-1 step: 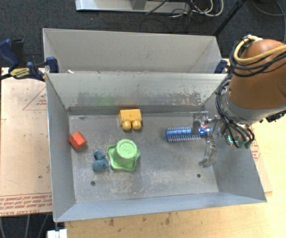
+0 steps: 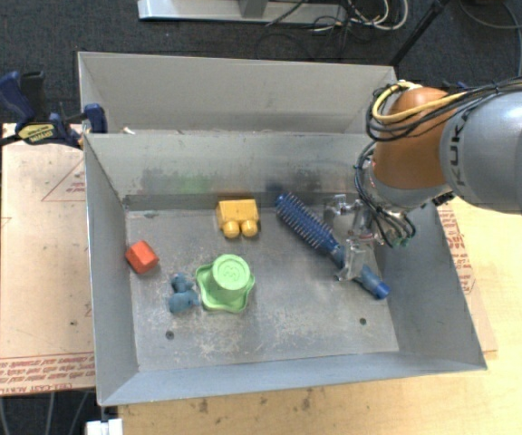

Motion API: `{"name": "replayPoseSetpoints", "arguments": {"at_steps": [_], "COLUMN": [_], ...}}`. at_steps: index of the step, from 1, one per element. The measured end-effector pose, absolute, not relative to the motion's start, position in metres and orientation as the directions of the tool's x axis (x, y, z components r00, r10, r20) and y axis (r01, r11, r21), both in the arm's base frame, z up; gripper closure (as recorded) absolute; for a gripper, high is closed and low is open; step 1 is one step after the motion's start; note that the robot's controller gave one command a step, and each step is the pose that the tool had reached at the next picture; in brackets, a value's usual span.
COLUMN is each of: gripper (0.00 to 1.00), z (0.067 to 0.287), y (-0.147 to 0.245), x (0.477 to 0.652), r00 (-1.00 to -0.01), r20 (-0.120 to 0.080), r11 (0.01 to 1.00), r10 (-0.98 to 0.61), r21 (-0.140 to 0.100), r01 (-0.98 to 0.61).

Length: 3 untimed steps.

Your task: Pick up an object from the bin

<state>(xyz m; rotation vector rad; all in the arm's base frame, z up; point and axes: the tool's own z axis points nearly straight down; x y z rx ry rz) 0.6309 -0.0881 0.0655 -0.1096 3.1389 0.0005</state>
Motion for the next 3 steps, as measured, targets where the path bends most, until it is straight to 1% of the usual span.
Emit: {"name": "replayPoseSetpoints", "arguments": {"at_steps": [3], "gripper": [0.00], "z": [0.0664], "y": [-0.0873], "x": [0.6328], "r00": [-0.998], "r20": [-0.003], "r11": [0.998], "r10": [-0.069], "r21": [0.000], "r01": [-0.069]}}
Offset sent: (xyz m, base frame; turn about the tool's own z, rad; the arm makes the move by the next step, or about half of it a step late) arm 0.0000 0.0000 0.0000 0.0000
